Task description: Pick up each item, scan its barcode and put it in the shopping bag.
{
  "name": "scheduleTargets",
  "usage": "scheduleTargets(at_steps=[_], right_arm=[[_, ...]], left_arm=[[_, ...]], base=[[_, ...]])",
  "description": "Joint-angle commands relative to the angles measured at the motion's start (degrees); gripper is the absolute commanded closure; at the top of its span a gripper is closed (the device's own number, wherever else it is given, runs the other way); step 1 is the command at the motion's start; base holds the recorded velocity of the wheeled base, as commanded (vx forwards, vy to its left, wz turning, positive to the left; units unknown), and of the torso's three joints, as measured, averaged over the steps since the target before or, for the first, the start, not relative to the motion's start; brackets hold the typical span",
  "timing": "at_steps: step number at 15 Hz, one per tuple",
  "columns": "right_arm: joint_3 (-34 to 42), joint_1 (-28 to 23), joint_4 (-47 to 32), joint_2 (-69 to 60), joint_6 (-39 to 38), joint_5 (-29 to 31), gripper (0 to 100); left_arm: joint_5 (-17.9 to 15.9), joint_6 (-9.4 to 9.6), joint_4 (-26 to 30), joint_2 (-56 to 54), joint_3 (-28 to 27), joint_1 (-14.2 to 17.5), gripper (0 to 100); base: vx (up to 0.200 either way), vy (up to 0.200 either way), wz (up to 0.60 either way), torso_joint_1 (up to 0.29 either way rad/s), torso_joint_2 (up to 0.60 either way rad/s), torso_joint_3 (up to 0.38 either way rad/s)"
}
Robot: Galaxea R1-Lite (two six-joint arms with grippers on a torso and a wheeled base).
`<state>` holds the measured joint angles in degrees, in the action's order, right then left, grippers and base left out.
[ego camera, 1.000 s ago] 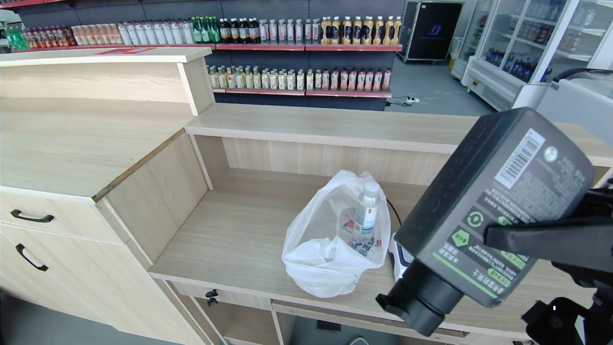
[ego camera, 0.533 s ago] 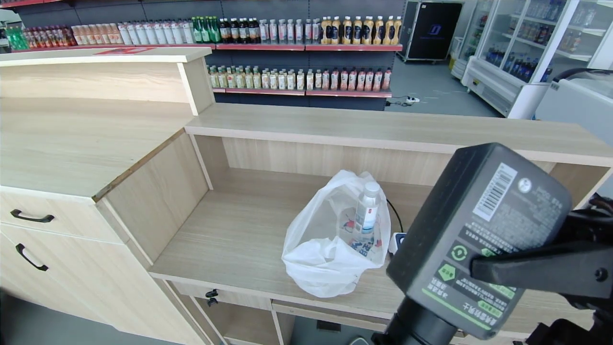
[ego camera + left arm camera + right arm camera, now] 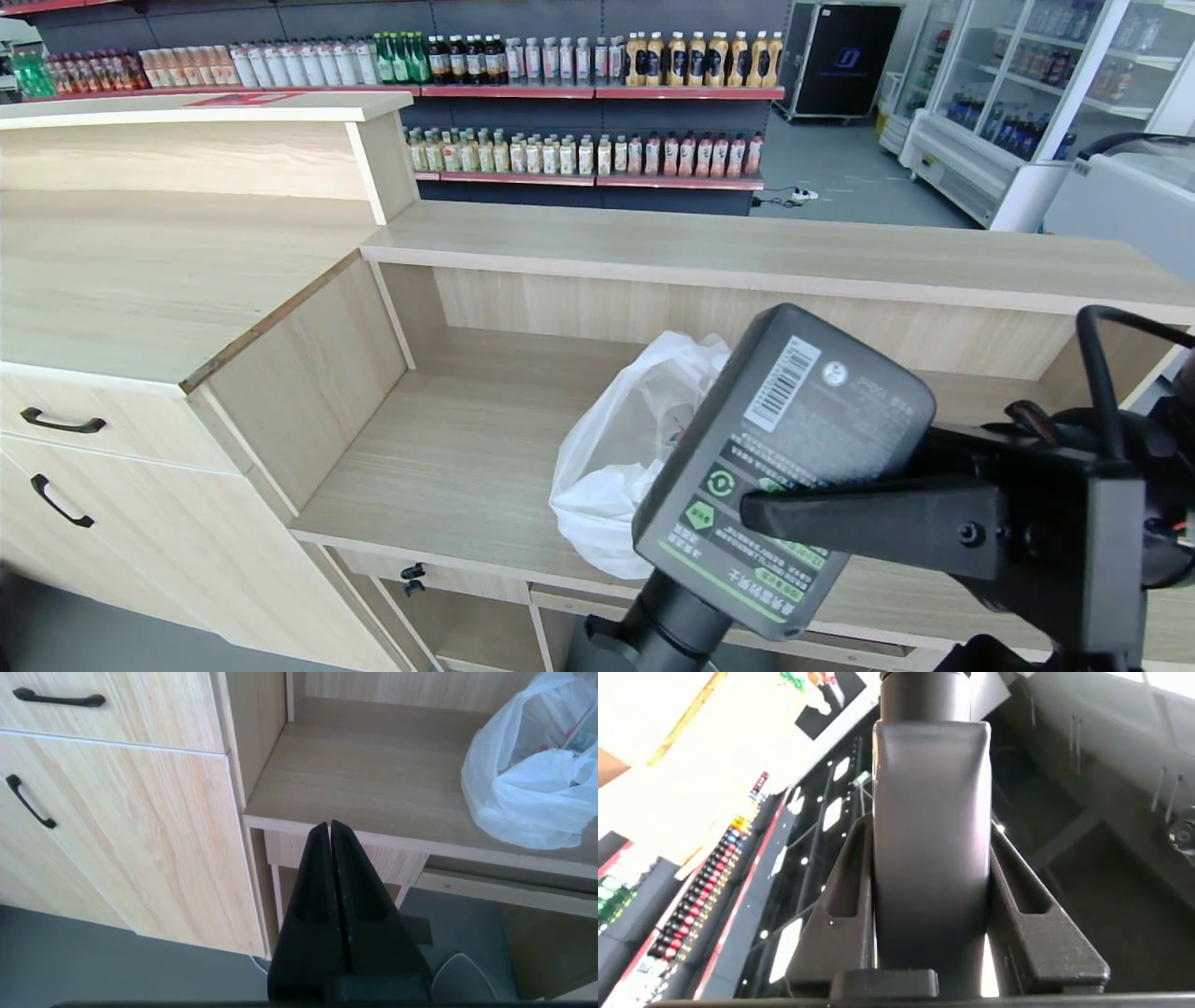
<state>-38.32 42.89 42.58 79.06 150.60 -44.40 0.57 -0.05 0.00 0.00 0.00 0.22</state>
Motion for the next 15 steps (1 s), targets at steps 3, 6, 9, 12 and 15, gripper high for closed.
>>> scheduleTargets(at_steps=[3, 6, 9, 12, 15], right_arm=[[-2.3, 7.3, -0.6, 2.1, -1.3, 4.0, 100], [-2.6, 7.8, -0.7, 1.7, -1.4, 4.1, 100], [-2.6, 7.8, -0.7, 1.5, -1.7, 4.8, 100], [-2.6, 7.9, -0.5, 3.1, -2.9, 4.7, 100], [-4.4, 8.2, -0.4, 5.5, -3.1, 4.8, 100]], left_arm=[[0.0, -0.04, 0.0, 0.0, 0.0, 0.0, 100], [0.0, -0.04, 0.0, 0.0, 0.0, 0.0, 100], [0.0, -0.04, 0.0, 0.0, 0.0, 0.0, 100], [0.0, 0.05, 0.0, 0.0, 0.0, 0.0, 100], [0.0, -0.04, 0.0, 0.0, 0.0, 0.0, 100]], base=[[0.0, 0.0, 0.0, 0.0, 0.0, 0.0], [0.0, 0.0, 0.0, 0.0, 0.0, 0.0], [0.0, 0.0, 0.0, 0.0, 0.0, 0.0], [0.0, 0.0, 0.0, 0.0, 0.0, 0.0], [0.0, 0.0, 0.0, 0.0, 0.0, 0.0]])
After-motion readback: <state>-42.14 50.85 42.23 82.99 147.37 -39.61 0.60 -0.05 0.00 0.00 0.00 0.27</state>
